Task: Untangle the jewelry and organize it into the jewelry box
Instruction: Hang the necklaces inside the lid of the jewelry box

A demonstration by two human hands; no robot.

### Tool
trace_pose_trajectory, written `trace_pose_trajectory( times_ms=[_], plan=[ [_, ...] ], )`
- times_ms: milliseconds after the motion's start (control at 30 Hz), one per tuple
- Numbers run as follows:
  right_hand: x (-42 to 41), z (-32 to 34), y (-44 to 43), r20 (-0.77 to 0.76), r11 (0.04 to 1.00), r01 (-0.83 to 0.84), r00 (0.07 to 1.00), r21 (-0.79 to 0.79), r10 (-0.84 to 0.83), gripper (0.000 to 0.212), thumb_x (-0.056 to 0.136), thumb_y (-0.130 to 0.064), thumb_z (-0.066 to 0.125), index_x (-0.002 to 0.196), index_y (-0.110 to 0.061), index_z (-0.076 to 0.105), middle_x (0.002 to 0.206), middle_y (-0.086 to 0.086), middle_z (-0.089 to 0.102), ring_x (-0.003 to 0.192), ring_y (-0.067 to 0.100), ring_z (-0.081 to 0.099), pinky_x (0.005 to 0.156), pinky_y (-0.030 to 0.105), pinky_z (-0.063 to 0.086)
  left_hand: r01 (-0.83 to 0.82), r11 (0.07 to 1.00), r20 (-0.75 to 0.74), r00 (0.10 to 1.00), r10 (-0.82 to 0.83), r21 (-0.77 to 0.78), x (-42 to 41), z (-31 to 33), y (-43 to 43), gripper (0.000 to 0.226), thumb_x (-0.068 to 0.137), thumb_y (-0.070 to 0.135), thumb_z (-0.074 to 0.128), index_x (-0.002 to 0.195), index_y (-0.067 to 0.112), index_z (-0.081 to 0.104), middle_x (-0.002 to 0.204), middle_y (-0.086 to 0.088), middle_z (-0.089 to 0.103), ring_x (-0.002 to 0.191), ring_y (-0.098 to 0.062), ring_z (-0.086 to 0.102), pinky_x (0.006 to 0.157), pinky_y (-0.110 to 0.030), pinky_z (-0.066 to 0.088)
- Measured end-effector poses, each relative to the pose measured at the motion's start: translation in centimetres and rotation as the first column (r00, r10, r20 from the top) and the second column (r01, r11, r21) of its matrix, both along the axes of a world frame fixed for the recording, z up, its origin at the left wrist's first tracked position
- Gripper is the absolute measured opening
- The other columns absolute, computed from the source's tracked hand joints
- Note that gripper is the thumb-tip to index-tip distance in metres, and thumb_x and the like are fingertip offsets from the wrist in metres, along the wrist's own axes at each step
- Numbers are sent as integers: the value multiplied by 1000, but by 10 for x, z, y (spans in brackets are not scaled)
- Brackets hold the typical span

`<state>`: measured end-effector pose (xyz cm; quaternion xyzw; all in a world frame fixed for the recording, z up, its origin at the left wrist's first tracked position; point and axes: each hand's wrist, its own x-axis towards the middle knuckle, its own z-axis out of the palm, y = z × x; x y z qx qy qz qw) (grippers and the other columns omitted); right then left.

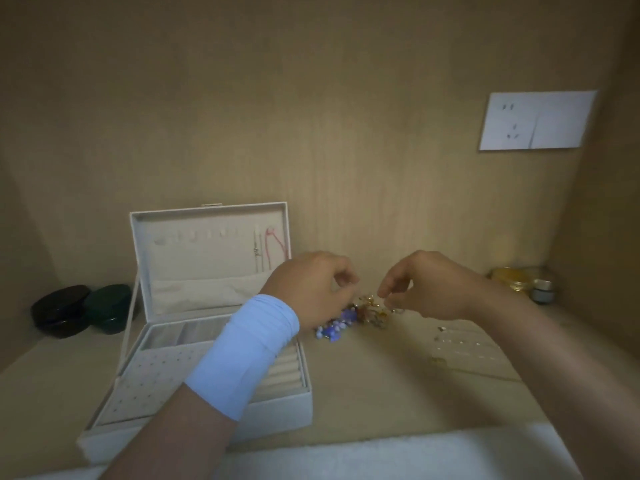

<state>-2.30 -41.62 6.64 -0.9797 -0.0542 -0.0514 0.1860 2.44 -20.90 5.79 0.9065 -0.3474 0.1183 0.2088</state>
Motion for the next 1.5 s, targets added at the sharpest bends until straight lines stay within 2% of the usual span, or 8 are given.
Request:
trace_pose_trajectory(
  times_ms=[167,300,433,867,1000,1133,1267,1500],
  plan=[
    [-36,-21,-42,-153,994,85,983,-74,-96,12,86,-22,69,88,-31,77,68,-15,64,42,-14,52,48,8,38,121,982,-126,987,-104,143,-21,-29,-71,18,87,35,63,102,32,72,101,13,69,94,-12,63,89,-30,51],
    [-47,-47,-64,-138,983,150,977,-104,-164,19,76,-35,74,59,-41,68,61,-24,63,60,-7,60,61,17,48,120,973,-185,979,-83,195,-29,-55,-101,20,89,31,59,103,33,72,110,12,70,103,-16,63,91,-27,49],
    [-53,-67,-70,-170,985,154,971,-81,-166,14,69,-37,76,82,-42,78,78,-22,72,80,1,66,77,27,56,176,954,-226,967,-121,242,-29,-74,-114,21,87,34,65,105,37,74,110,12,70,104,-14,64,88,-23,47],
    [-46,-84,-76,-122,986,166,978,-29,-168,2,72,-34,77,75,-34,77,76,-18,73,77,3,64,74,27,54,156,945,95,977,-190,287,-29,-100,-116,25,98,28,42,98,16,64,107,1,57,107,-18,50,81,-36,49],
    [-46,-88,-75,-117,987,151,983,58,-143,10,76,-39,75,72,-30,76,71,-13,72,74,6,66,72,30,55,75,996,-261,962,-82,-38,-26,-91,-107,14,96,24,47,90,21,60,102,4,60,99,-13,54,88,-26,45],
    [-48,-81,-65,-120,941,80,992,328,-42,14,89,-23,72,76,-24,77,68,-15,70,63,-5,58,69,18,49,-61,906,-539,820,-193,-418,-24,-71,-96,19,94,22,49,80,19,62,78,10,68,75,-12,61,77,-28,47],
    [-52,-65,-48,-130,719,44,989,694,64,17,99,-12,60,89,-7,72,71,5,68,61,17,60,63,27,49,-115,814,-602,733,-318,-570,-23,-48,-73,22,101,15,45,82,15,55,62,5,59,60,-14,55,64,-28,42],
    [-39,-14,-10,-59,566,-116,958,816,281,18,100,-15,56,90,-12,71,62,2,48,50,17,43,54,31,50,-124,638,-563,615,-552,-760,-7,4,-8,18,102,15,45,86,13,52,58,2,41,57,-17,48,59,-26,47]
  ],
)
